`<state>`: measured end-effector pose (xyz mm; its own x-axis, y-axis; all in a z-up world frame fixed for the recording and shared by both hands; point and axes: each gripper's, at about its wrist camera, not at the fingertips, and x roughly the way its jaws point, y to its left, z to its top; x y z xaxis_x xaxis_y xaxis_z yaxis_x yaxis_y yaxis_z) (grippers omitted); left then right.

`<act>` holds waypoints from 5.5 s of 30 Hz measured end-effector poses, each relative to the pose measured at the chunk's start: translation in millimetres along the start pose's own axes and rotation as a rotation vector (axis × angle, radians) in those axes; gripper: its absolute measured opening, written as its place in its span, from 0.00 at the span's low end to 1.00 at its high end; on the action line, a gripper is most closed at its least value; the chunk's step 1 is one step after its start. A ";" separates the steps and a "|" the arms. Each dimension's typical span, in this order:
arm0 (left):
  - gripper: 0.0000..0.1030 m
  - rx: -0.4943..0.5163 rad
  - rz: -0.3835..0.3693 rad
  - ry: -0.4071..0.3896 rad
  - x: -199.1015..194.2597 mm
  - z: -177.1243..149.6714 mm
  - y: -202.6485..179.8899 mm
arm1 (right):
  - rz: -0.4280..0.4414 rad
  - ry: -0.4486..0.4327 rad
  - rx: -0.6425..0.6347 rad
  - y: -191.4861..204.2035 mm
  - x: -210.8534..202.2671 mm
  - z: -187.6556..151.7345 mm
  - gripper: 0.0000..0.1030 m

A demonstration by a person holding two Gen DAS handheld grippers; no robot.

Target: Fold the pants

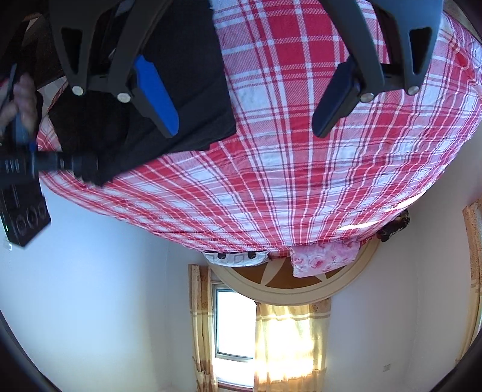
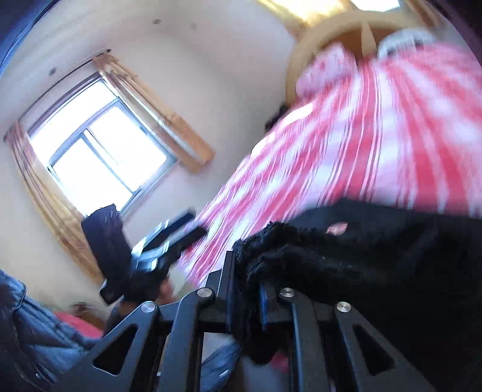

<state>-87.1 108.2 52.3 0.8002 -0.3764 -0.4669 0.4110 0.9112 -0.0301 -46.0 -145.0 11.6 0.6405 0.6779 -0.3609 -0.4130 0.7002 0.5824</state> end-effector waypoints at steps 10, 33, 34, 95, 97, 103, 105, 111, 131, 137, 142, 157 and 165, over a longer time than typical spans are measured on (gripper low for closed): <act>0.90 0.093 -0.113 -0.002 15.5 8.7 -46.6 | -0.186 0.004 0.197 -104.3 -48.4 26.8 0.22; 0.90 0.017 -0.117 0.157 73.2 -1.0 -69.0 | -0.328 0.017 0.039 -103.3 -14.5 -31.8 0.63; 0.90 0.019 -0.112 0.173 78.0 -2.1 -71.8 | -0.339 0.025 0.026 -100.4 -13.2 -31.6 0.55; 0.98 0.114 0.165 0.298 180.8 11.4 -136.0 | -0.416 -0.216 0.450 -158.4 -162.3 -79.8 0.36; 0.99 0.098 0.173 0.293 186.0 12.4 -131.1 | -0.484 -0.255 0.439 -154.0 -174.9 -77.8 0.36; 0.98 -0.014 0.132 0.252 165.6 34.0 -109.8 | -0.622 -0.323 0.137 -98.2 -172.8 -39.0 0.36; 0.98 -0.015 0.193 0.212 150.5 40.2 -95.2 | -0.591 -0.260 0.051 -86.5 -147.3 -23.4 0.36; 0.97 -0.067 0.192 0.244 121.9 16.1 -75.5 | -0.594 -0.050 0.017 -89.9 -52.3 10.1 0.36; 0.97 0.079 0.192 0.235 166.7 23.1 -120.8 | -0.679 -0.157 -0.043 -92.5 -82.4 -3.8 0.33; 1.00 0.010 0.177 0.301 193.5 12.1 -99.1 | -0.622 -0.200 0.118 -121.2 -118.9 -34.7 0.33; 1.00 -0.102 0.067 0.224 153.6 24.0 -76.7 | -0.554 -0.374 0.226 -124.2 -183.1 -46.5 0.60; 1.00 -0.253 -0.209 0.438 154.5 -44.0 -101.2 | -0.325 -0.262 0.475 -182.2 -176.2 -96.8 0.64; 0.85 -0.214 -0.223 0.423 145.4 -41.6 -105.2 | -0.443 -0.130 0.344 -165.1 -155.2 -83.6 0.45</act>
<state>-32.2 -35.4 -49.2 0.4390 -0.5050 -0.7431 0.4177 0.8470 -0.3289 -131.4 -347.2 -89.4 0.7874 0.2885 -0.5448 0.1334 0.7831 0.6074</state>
